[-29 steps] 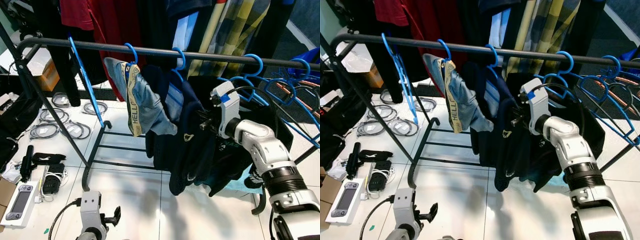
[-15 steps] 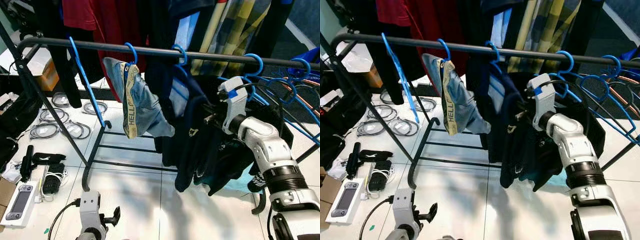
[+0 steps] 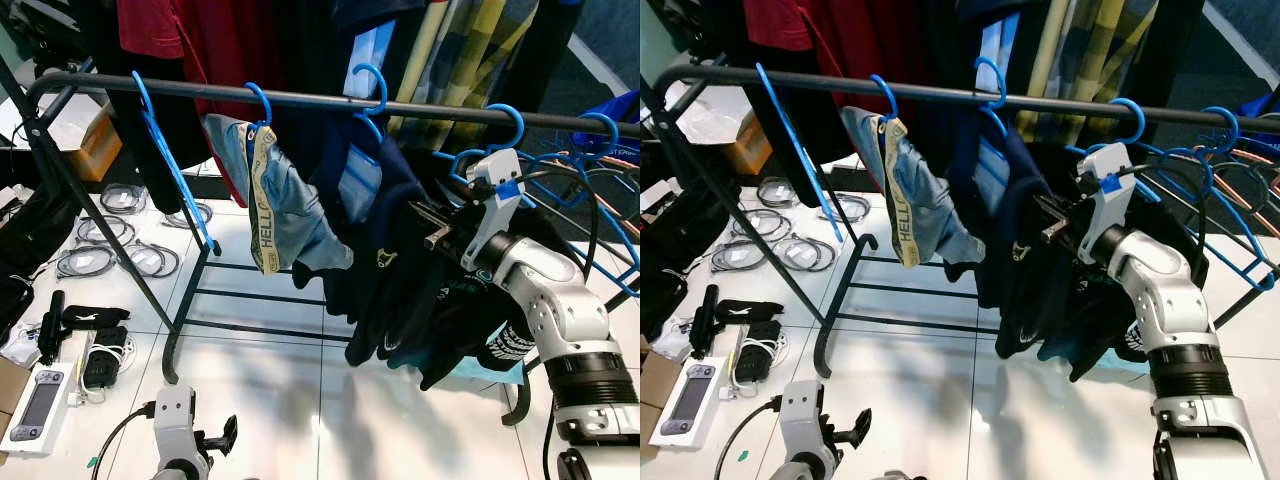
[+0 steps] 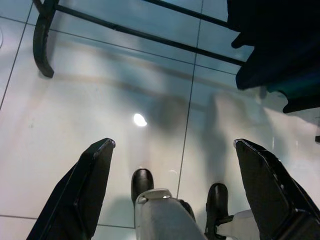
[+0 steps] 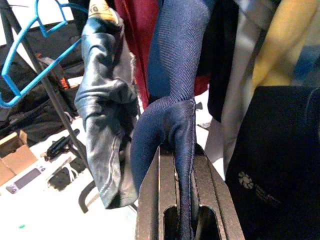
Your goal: Hang hanger
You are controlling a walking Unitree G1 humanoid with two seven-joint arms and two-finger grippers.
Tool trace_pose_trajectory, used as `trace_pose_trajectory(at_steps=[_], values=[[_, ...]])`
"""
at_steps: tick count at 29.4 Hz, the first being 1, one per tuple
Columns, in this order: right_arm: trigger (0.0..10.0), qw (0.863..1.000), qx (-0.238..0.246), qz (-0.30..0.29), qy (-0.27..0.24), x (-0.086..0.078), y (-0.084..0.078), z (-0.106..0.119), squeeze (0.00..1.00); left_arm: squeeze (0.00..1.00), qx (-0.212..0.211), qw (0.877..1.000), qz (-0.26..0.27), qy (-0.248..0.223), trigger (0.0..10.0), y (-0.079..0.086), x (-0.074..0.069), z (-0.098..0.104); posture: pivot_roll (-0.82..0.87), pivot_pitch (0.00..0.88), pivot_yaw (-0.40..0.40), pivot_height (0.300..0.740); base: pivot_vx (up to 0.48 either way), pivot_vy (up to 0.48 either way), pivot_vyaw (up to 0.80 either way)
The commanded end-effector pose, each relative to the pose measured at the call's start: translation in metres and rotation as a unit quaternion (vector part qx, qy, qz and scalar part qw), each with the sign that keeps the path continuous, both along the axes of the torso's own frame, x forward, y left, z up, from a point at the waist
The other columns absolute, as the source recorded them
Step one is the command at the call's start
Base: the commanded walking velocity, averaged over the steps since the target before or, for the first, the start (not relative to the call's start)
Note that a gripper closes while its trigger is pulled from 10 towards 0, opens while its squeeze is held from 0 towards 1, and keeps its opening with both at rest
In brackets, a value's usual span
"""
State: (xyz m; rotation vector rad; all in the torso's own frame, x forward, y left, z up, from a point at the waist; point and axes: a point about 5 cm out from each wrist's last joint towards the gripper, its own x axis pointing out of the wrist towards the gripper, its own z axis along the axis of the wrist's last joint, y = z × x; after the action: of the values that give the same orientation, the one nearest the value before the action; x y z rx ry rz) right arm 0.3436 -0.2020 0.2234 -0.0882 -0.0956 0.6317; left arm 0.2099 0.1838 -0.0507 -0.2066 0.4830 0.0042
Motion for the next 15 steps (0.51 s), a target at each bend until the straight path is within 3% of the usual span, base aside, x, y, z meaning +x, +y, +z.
trace_pose_trajectory(at_steps=[1,8,15], values=[[0.0,0.998,0.032,0.013,-0.051,-0.007,-0.002,0.020,0.00,0.00,0.005,1.000,0.007,0.014,10.0,0.011,-0.010,-0.004,-0.05,0.167,0.034,0.740,-0.277,0.000,0.00],[0.0,0.998,0.041,0.030,-0.048,-0.019,-0.006,0.016,0.00,0.00,0.013,1.000,-0.001,0.006,10.0,0.019,-0.010,-0.001,-0.05,0.166,0.033,0.740,-0.324,0.000,0.00],[0.0,1.000,-0.002,0.029,-0.001,-0.030,-0.009,-0.011,0.00,0.00,0.015,1.000,-0.003,0.005,10.0,0.021,-0.009,-0.001,-0.06,0.166,0.035,0.740,-0.344,0.000,0.00]])
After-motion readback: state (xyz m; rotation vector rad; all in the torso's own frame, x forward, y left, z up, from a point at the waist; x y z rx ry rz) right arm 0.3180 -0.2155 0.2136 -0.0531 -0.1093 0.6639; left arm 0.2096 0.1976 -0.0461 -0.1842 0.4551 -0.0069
